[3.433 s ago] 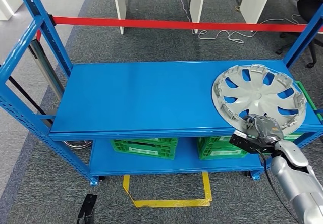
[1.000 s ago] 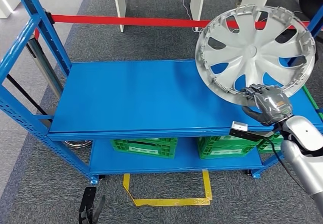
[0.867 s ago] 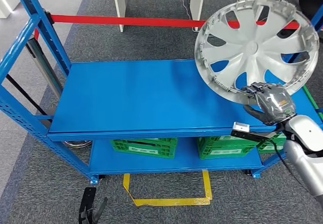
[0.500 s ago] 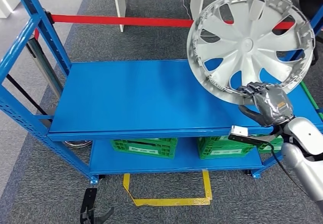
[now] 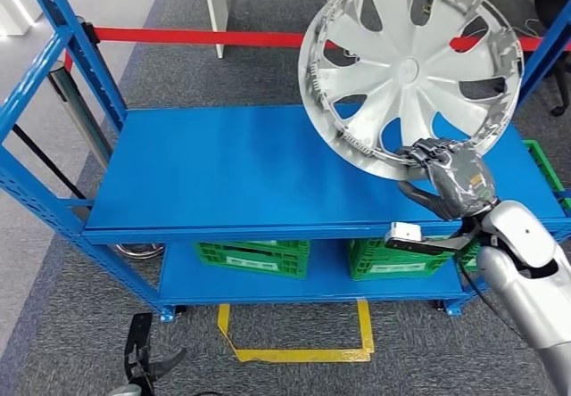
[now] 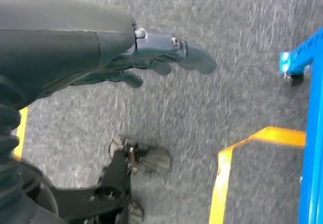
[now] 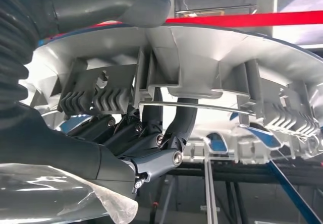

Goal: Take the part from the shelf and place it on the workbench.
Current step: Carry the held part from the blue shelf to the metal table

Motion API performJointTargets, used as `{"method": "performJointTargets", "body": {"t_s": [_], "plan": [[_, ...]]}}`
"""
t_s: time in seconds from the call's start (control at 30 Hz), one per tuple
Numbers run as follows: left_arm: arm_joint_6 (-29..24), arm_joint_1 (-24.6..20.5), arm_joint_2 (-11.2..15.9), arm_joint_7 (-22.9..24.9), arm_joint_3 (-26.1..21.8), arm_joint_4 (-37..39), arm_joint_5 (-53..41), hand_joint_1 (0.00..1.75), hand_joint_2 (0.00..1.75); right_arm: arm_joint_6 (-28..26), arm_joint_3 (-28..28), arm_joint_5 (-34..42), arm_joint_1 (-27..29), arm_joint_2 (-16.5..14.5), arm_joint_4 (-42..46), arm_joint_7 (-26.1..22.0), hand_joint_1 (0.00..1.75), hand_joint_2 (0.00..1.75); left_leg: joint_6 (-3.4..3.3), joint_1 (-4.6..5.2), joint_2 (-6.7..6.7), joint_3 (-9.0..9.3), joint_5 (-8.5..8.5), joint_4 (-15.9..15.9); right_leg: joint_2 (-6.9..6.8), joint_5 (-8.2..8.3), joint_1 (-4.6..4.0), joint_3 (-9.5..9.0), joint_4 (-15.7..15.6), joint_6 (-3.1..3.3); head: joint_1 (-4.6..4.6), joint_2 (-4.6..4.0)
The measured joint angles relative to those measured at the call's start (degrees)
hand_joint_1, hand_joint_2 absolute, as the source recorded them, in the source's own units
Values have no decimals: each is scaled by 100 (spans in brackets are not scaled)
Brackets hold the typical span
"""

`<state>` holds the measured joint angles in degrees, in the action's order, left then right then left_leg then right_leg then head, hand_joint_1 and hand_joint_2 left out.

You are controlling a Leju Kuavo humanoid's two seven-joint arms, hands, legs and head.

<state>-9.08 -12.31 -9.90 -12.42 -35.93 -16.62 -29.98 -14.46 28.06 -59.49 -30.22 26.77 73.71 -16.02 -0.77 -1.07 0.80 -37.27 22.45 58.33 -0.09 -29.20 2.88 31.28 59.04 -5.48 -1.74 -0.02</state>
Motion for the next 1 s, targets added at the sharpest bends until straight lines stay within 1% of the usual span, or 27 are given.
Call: {"method": "performJointTargets", "body": {"t_s": [0.03, 0.07, 0.1, 0.13, 0.17, 0.2, 0.27, 0.3, 0.33, 0.37, 0.4, 0.43, 0.47, 0.5, 0.53, 0.6, 0.63, 0.67, 0.7, 0.77, 0.8, 0.83, 0.87, 0.9, 0.93, 0.97, 1.0], "plan": [[-9, 2, 10, 10, 0, -6, 11, 0, 175, 0, 15, 14, 2, -26, 4, 0, 175, 175, 44, 11, 8, -46, -11, 48, 17, -37, -17, 8, 7, 45, 6, 1], [-12, 4, 13, 14, 0, -7, 16, 0, 175, -1, 26, 24, 8, -47, 11, 0, 175, 175, 78, 13, 10, -78, -28, 81, 28, -25, -20, 62, 50, 112, 2, 1], [-14, 7, 19, 14, 0, -8, 19, 0, 175, 0, 34, 31, 10, -70, 15, 0, 175, 175, 107, 8, 7, -103, -26, 103, 24, -24, -16, 107, 77, 165, -8, 0], [-14, 8, 23, 14, 0, -9, 21, 0, 175, 0, 40, 34, 12, -88, 18, 0, 175, 175, 132, -1, -4, -133, 35, 148, 22, -6, -18, 147, 100, 223, -20, 1], [-14, 7, 28, 14, 0, -10, 21, 0, 175, 0, 45, 36, 9, -102, 21, 2, 175, 175, 153, -7, -17, -191, 180, 292, 16, 22, -20, 185, 108, 284, -28, 0], [-14, 5, 29, 14, 0, -12, 22, 0, 175, 0, 47, 38, 5, -110, 23, 6, 175, 175, 170, -10, -29, -279, 396, 553, 9, 53, -28, 224, 107, 343, -42, 0], [-14, 3, 31, 14, 0, -15, 23, 0, 175, -1, 49, 45, 6, -124, 27, 14, 175, 175, 179, -5, -37, -505, 876, 1329, -2, 113, -69, 303, 108, 421, -60, -1], [-14, 5, 31, 14, 0, -15, 25, 0, 175, -1, 52, 46, 8, -129, 27, 15, 175, 175, 169, -1, -37, -571, 1021, 1639, -6, 142, -96, 344, 110, 446, -66, -1], [-14, 7, 31, 14, 0, -15, 25, 0, 175, -1, 57, 47, 9, -135, 27, 14, 175, 175, 143, 6, -37, -560, 1070, 1781, -7, 173, -125, 384, 111, 464, -65, -1], [-14, 6, 31, 14, 0, -15, 26, 0, 175, -1, 60, 46, 9, -139, 28, 13, 175, 175, 98, 23, -37, -442, 1012, 1688, -5, 205, -155, 422, 112, 476, -65, -1], [-14, 2, 31, 14, 0, -16, 26, 0, 175, -1, 62, 46, 8, -143, 31, 12, 175, 175, 33, 52, -35, -231, 882, 1391, -3, 234, -183, 455, 112, 482, -67, -1], [-14, -6, 33, 14, 0, -21, 26, 0, 175, -1, 62, 46, 8, -146, 34, 12, 175, 175, -60, 91, -31, 26, 769, 979, -4, 262, -203, 480, 111, 486, -63, -1], [-14, -12, 35, 13, 1, -28, 26, 0, 175, -1, 62, 47, 4, -150, 38, 13, 175, 175, -137, 127, -32, 258, 683, 592, -6, 290, -219, 502, 108, 477, -59, -1], [-15, -17, 38, 11, 1, -34, 26, 0, 175, -1, 62, 47, 0, -154, 39, 13, 175, 175, -185, 163, -30, 410, 637, 320, -15, 320, -216, 517, 100, 458, -58, -1], [-15, -19, 41, 10, 2, -40, 26, 0, 175, -1, 63, 46, -7, -157, 39, 13, 175, 175, -211, 191, -30, 478, 626, 177, -22, 354, -201, 531, 90, 429, -57, -1], [-17, -17, 43, 11, 1, -44, 32, 0, 175, 1, 65, 55, -16, -164, 41, 7, 175, 175, -205, 216, -33, 475, 539, 82, -30, 426, -171, 556, 52, 348, -62, -1], [-17, -21, 43, 17, 1, -45, 42, 0, 175, 4, 66, 65, -18, -169, 43, -2, 175, 175, -213, 210, -43, 468, 475, 18, -25, 407, -166, 585, 53, 318, -59, -1], [-13, -28, 45, 26, 0, -47, 54, 0, 175, 9, 68, 75, -25, -174, 45, -13, 175, 175, -232, 198, -52, 451, 404, -49, -19, 308, -168, 639, 121, 298, -51, -1], [-4, -36, 46, 35, 0, -48, 65, 0, 175, 16, 71, 83, -39, -177, 45, -24, 175, 175, -245, 181, -62, 417, 329, -106, -13, 126, -173, 723, 301, 287, -42, -1], [19, -42, 50, 44, 0, -50, 77, 0, 175, 28, 92, 94, -71, -184, 44, -42, 175, 175, -265, 180, -67, 292, 218, -121, -2, -354, -173, 939, 960, 272, -32, -1], [27, -41, 51, 44, 0, -50, 79, 0, 175, 31, 109, 99, -80, -188, 44, -48, 175, 175, -260, 181, -68, 221, 167, -115, -2, -511, -172, 1012, 1290, 259, -32, -1], [31, -39, 51, 41, 1, -50, 81, 0, 175, 33, 127, 104, -81, -193, 45, -52, 175, 175, -256, 182, -68, 149, 115, -107, -1, -552, -171, 1011, 1484, 245, -33, -1], [33, -39, 50, 36, 1, -50, 86, 0, 175, 37, 141, 112, -81, -198, 45, -54, 175, 175, -248, 179, -68, 77, 67, -95, -3, -483, -169, 918, 1484, 232, -32, -1], [34, -40, 50, 31, 2, -50, 98, 0, 175, 42, 150, 124, -83, -201, 45, -54, 175, 175, -234, 174, -67, 5, 23, -75, -5, -334, -166, 718, 1270, 224, -31, -1], [34, -40, 49, 27, 3, -50, 110, 0, 175, 47, 153, 140, -87, -205, 47, -54, 175, 175, -216, 167, -66, -66, -17, -45, -10, -205, -162, 449, 903, 220, -31, -1], [32, -40, 50, 25, 4, -51, 122, 0, 175, 52, 154, 155, -93, -211, 50, -53, 175, 175, -189, 169, -62, -136, -52, -10, -13, -162, -169, 164, 499, 220, -30, -1], [30, -38, 51, 27, 6, -54, 131, 0, 175, 60, 154, 172, -94, -216, 55, -54, 175, 175, -158, 173, -59, -189, -92, 20, -13, -159, -179, -41, 187, 239, -36, 0]]}}
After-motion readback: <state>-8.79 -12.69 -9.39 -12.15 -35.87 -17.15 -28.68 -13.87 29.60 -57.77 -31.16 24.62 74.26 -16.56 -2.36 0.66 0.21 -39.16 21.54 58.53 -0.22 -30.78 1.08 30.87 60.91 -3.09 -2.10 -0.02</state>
